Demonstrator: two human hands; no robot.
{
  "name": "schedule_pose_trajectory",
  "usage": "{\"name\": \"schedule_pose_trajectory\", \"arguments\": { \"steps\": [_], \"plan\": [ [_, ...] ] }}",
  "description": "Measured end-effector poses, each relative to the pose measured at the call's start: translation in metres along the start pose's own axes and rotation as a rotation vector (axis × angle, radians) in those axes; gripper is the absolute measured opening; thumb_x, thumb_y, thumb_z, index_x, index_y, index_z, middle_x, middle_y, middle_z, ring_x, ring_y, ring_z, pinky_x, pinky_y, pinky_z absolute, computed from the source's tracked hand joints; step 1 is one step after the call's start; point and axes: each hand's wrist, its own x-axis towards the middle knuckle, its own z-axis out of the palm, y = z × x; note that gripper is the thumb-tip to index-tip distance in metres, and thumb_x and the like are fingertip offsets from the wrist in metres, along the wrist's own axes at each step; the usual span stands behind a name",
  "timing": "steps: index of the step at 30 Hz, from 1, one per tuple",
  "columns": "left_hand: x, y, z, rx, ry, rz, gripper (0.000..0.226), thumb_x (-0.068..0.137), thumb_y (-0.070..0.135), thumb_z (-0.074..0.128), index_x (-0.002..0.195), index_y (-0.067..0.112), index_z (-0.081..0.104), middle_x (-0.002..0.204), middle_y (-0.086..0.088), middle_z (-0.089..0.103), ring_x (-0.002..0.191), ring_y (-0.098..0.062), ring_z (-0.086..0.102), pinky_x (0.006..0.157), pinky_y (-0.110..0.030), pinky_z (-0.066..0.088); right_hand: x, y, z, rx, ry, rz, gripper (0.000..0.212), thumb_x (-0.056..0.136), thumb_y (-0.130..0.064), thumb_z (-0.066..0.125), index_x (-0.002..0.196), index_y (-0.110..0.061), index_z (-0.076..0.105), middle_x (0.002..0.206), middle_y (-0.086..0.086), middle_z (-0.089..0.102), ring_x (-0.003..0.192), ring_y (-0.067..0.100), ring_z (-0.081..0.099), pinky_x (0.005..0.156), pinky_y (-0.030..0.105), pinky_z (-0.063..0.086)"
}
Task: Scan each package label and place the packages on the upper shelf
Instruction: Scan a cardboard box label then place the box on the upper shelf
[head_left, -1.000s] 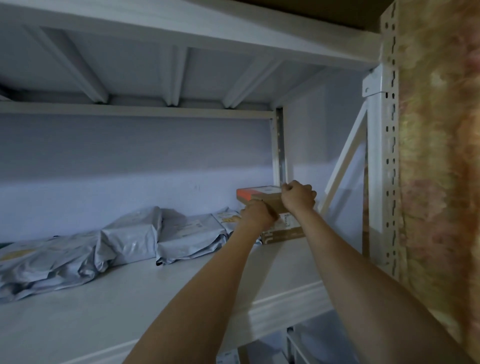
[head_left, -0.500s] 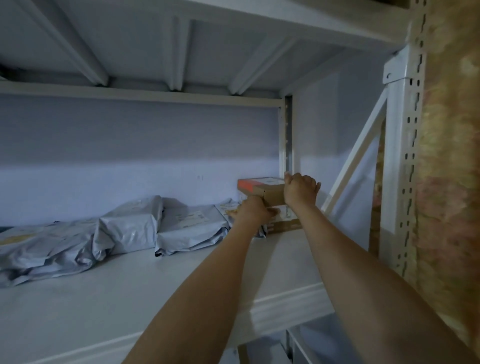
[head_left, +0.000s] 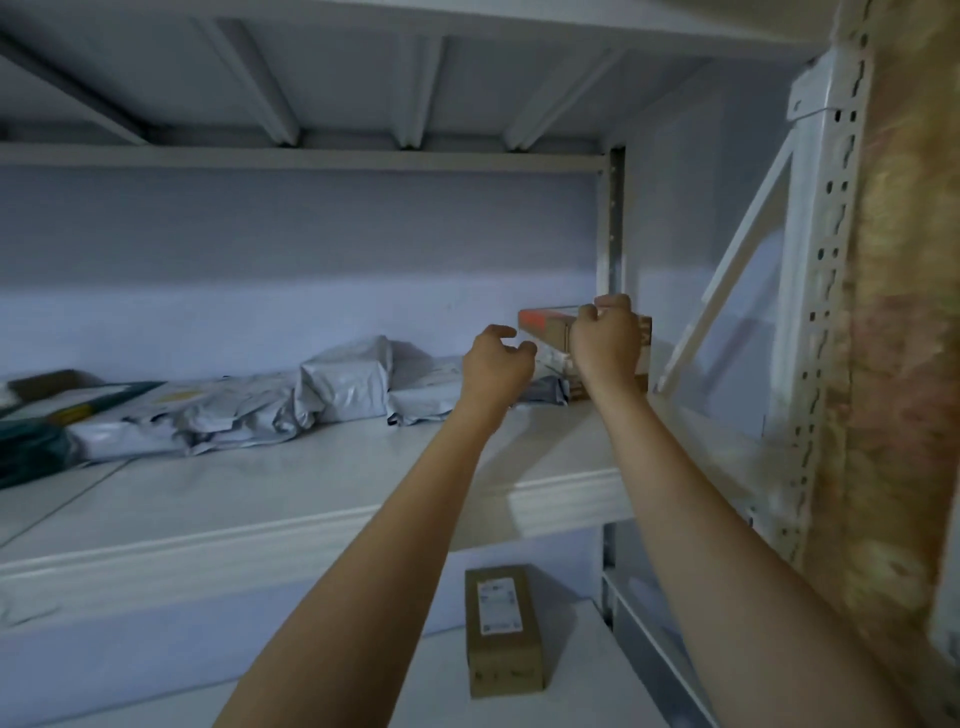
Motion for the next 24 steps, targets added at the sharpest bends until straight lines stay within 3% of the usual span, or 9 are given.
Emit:
{"name": "schedule_pose_trajectory", "arguments": {
  "steps": [2, 4, 7, 10, 14, 18, 21, 24],
  "plan": [
    [-0.03, 0.002, -0.019, -0.092, 0.006, 0.007, 0.027, 0.092, 0.018, 0.055, 0.117, 0.016, 0.064, 0.092, -0.004, 0.069, 0.064, -0.012, 0.06, 0.06, -0.024, 0.049, -0.03, -0.01, -0.015, 0.034, 0.011, 0.009, 0.023, 0.097, -0.013, 0.049, 0.115, -0.006, 0.062, 0.118, 0.013, 0.068, 0.105, 0.028, 0.063, 0.074, 0.02, 0.038],
    [-0.063, 0.0, -0.039, -0.209, -0.02, 0.033, 0.019, 0.091, 0.013, 0.053, 0.102, 0.015, 0.068, 0.094, -0.01, 0.07, 0.067, -0.017, 0.061, 0.069, -0.036, 0.056, -0.066, -0.016, -0.03, 0.065, 0.018, -0.014, 0.017, 0.095, -0.01, 0.051, 0.104, -0.009, 0.065, 0.111, 0.009, 0.07, 0.095, 0.022, 0.062, 0.068, 0.012, 0.034],
    [-0.121, -0.011, -0.067, -0.346, -0.113, 0.086, 0.021, 0.093, 0.008, 0.052, 0.086, 0.016, 0.069, 0.079, -0.001, 0.068, 0.069, -0.016, 0.063, 0.074, -0.04, 0.059, -0.127, -0.017, -0.05, 0.107, 0.034, -0.053, 0.016, 0.095, -0.011, 0.055, 0.103, -0.009, 0.068, 0.097, 0.001, 0.069, 0.089, 0.013, 0.06, 0.07, 0.014, 0.037],
    [-0.171, -0.038, -0.086, -0.315, -0.207, 0.091, 0.028, 0.095, 0.004, 0.05, 0.081, 0.016, 0.07, 0.075, 0.002, 0.069, 0.068, -0.016, 0.065, 0.069, -0.035, 0.059, -0.193, -0.004, -0.06, 0.156, 0.05, -0.088, 0.01, 0.092, -0.008, 0.057, 0.09, -0.014, 0.065, 0.079, -0.014, 0.062, 0.071, -0.002, 0.053, 0.065, 0.002, 0.037],
    [-0.207, -0.094, -0.094, -0.281, -0.324, -0.028, 0.032, 0.096, 0.002, 0.045, 0.079, 0.014, 0.069, 0.077, -0.001, 0.069, 0.071, -0.017, 0.064, 0.071, -0.036, 0.057, -0.26, 0.026, -0.056, 0.102, -0.006, -0.035, 0.016, 0.091, -0.003, 0.057, 0.081, -0.014, 0.058, 0.074, -0.01, 0.058, 0.07, -0.016, 0.054, 0.064, 0.0, 0.038],
    [-0.213, -0.161, -0.087, -0.226, -0.291, -0.242, 0.027, 0.093, 0.007, 0.048, 0.083, 0.011, 0.072, 0.083, -0.003, 0.072, 0.078, -0.021, 0.067, 0.077, -0.039, 0.057, -0.292, 0.071, -0.043, -0.045, -0.139, 0.158, 0.011, 0.094, -0.005, 0.058, 0.087, -0.011, 0.063, 0.084, -0.001, 0.062, 0.073, 0.004, 0.055, 0.063, 0.004, 0.037],
    [-0.203, -0.206, -0.08, -0.235, -0.231, -0.448, 0.023, 0.091, 0.016, 0.05, 0.092, 0.014, 0.072, 0.093, -0.005, 0.075, 0.091, -0.028, 0.07, 0.087, -0.045, 0.058, -0.295, 0.109, -0.03, -0.127, -0.281, 0.329, 0.016, 0.098, -0.012, 0.053, 0.105, -0.006, 0.067, 0.1, 0.005, 0.063, 0.093, 0.021, 0.057, 0.079, 0.025, 0.04],
    [-0.192, -0.247, -0.069, -0.254, -0.202, -0.571, 0.024, 0.092, 0.018, 0.05, 0.105, 0.013, 0.069, 0.103, -0.008, 0.072, 0.09, -0.027, 0.067, 0.085, -0.042, 0.057, -0.291, 0.144, -0.014, -0.167, -0.349, 0.475, 0.02, 0.099, -0.015, 0.046, 0.098, -0.006, 0.063, 0.096, 0.014, 0.063, 0.09, 0.027, 0.06, 0.079, 0.034, 0.045]
  ]
}}
